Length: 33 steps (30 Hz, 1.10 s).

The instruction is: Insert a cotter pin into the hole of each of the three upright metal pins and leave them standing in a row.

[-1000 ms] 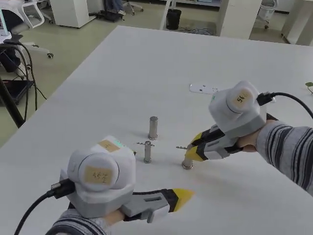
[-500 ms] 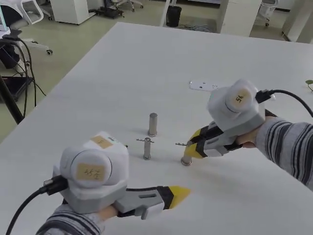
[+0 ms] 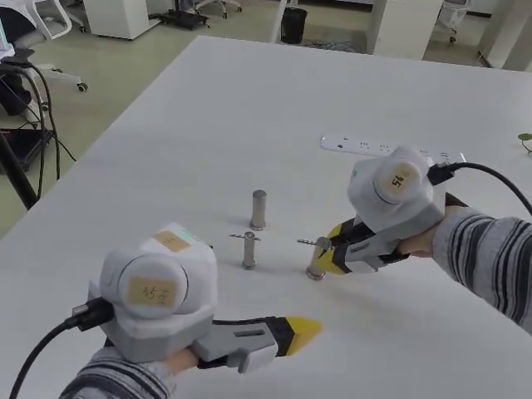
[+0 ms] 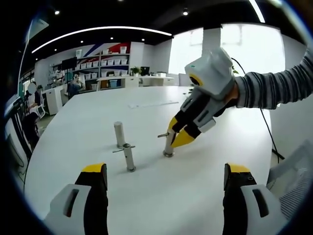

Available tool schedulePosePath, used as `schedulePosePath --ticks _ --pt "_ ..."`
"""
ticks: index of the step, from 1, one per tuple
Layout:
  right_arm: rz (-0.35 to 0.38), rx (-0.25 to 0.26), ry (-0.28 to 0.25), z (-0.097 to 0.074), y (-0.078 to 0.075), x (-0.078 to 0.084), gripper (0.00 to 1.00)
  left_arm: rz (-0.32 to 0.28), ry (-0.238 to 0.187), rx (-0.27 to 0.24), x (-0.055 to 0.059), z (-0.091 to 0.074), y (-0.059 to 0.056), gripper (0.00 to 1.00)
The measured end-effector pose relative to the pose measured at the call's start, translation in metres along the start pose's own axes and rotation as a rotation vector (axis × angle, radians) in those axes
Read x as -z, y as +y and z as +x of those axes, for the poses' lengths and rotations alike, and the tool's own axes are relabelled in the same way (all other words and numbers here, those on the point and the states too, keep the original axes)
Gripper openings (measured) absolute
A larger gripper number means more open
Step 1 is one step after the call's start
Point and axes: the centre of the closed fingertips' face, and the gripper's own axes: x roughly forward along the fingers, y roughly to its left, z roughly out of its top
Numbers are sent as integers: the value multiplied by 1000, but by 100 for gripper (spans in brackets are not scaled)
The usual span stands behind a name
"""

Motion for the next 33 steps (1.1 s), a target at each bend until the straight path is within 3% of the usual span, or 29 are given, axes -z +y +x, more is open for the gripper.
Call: schedulePosePath --ticks 4,13,21,24,33 --pt "23 -1 -33 -6 -2 -7 19 5 0 2 0 0 -1 99" --pt "117 -22 -160 -16 -7 -44 27 5 -6 -1 -2 1 1 99" --pt "187 21 -242 -6 -23 -73 30 3 -17 0 -5 1 1 99" --pt "196 47 -252 2 -31 -79 30 -1 -17 1 -5 1 1 99" --pt "282 56 -286 22 -40 -91 29 -7 -15 -1 -5 2 2 99"
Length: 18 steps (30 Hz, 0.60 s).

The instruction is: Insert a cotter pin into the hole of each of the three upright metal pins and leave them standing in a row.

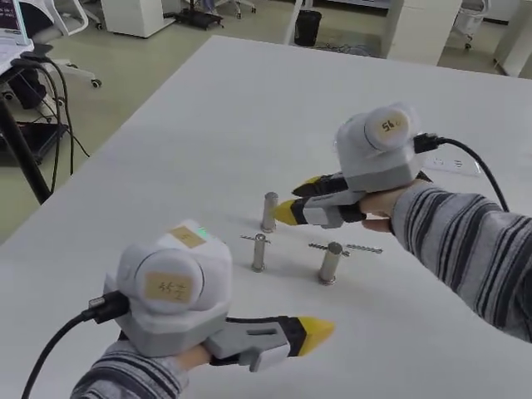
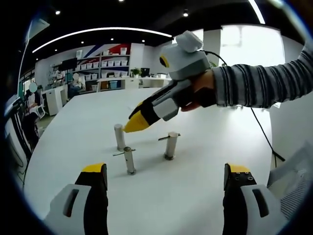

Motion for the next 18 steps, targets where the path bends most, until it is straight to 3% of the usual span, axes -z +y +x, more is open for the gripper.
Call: schedulePosePath --ticks 6,18 --pt "16 34 -17 18 -9 -2 29 -8 2 -10 1 1 3 98" --pt "50 60 10 46 -22 3 21 -25 -4 -25 0 -1 9 97"
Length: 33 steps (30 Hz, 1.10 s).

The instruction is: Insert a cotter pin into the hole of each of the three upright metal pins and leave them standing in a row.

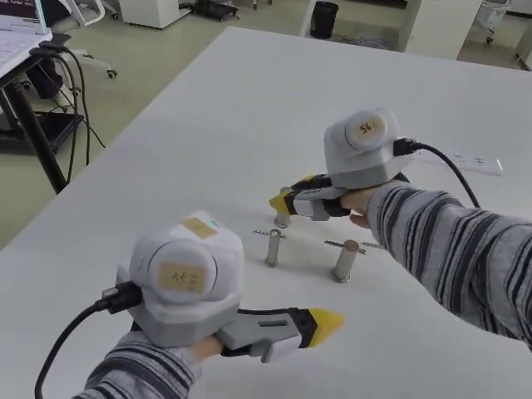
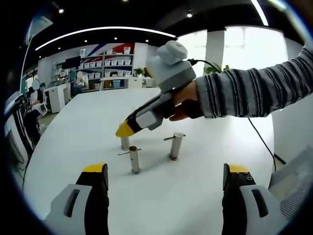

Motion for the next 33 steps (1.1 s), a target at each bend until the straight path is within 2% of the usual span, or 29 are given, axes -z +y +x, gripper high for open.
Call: schedulePosePath --ticks 6,11,16,20,21,23,26,33 --pt "25 2 7 1 2 5 16 2 1 3 0 0 -1 97" --pt "19 1 2 4 0 7 10 0 10 4 2 1 -1 96" --pt "35 -3 -1 0 4 5 9 3 23 4 5 1 -1 96" --pt "7 24 29 -4 6 6 8 8 28 6 6 1 -2 96" --pt "-67 35 55 -6 5 7 8 10 29 7 6 1 -3 96" --pt "-107 45 62 -5 3 5 8 17 31 9 6 1 -3 96" --pt "-64 48 46 -11 2 2 8 13 32 10 6 2 -3 96" --pt "-48 56 46 -24 -2 7 8 12 27 8 5 1 -3 96"
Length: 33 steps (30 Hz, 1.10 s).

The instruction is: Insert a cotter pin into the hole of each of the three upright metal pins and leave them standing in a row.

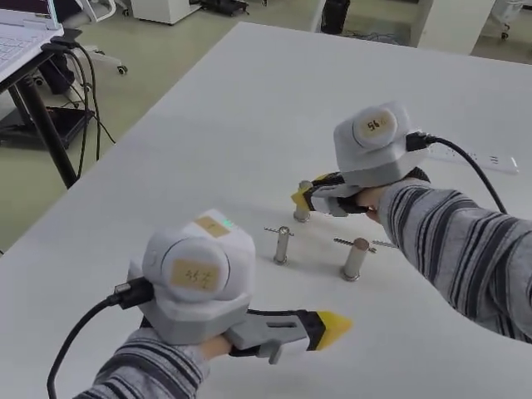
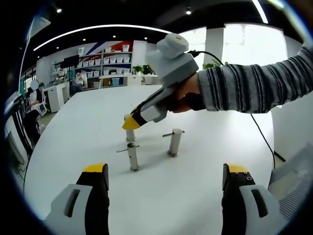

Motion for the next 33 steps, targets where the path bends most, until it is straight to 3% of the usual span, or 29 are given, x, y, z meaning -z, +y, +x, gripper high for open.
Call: schedulePosePath --ticks 7,17,33 --pt "28 21 7 -22 -9 11 8 2 -3 -2 -1 0 1 96" --pt "90 71 20 -52 -35 35 8 12 -12 -5 -3 -1 1 97" --pt "151 161 45 -108 -44 80 8 37 -6 5 -2 0 -5 98"
